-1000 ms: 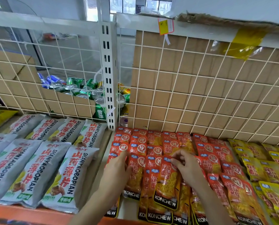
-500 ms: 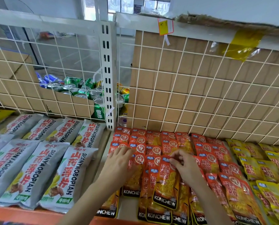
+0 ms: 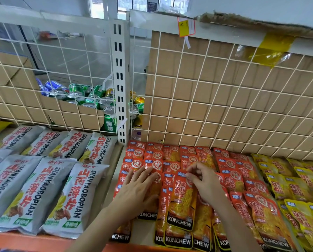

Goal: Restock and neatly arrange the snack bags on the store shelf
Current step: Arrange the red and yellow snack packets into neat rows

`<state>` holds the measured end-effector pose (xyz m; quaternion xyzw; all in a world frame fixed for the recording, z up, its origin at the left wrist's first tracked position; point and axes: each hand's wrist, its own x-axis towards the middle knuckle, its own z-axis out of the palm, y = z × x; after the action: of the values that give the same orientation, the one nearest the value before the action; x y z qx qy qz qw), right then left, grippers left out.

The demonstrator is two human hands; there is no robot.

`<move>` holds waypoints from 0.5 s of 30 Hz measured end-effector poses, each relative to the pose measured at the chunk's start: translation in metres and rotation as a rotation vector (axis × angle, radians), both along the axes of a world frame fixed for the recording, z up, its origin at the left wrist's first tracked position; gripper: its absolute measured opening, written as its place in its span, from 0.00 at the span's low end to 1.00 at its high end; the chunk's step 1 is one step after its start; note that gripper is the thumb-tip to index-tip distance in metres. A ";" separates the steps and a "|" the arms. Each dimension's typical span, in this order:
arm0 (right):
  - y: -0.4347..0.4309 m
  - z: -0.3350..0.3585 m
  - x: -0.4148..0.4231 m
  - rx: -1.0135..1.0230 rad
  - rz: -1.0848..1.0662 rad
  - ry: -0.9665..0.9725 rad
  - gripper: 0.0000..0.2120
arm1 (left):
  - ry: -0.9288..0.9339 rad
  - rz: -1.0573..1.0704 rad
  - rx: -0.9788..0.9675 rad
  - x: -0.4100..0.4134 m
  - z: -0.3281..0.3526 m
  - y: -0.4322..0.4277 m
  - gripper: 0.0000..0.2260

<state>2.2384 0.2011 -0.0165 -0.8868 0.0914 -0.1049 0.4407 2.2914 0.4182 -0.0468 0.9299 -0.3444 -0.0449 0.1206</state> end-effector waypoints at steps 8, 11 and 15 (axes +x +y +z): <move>0.030 0.010 0.009 0.022 0.098 0.029 0.08 | -0.049 0.235 -0.164 0.009 0.001 0.025 0.39; 0.052 0.009 0.016 -0.003 0.163 0.068 0.10 | -0.044 0.259 -0.184 0.006 0.000 0.032 0.39; 0.073 0.002 0.022 -0.096 0.200 0.122 0.11 | -0.020 0.248 -0.197 0.003 -0.008 0.033 0.38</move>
<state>2.2600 0.2738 -0.0147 -0.9162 0.0240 -0.0103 0.3998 2.2944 0.4509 -0.0551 0.9494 -0.2311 0.0134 0.2122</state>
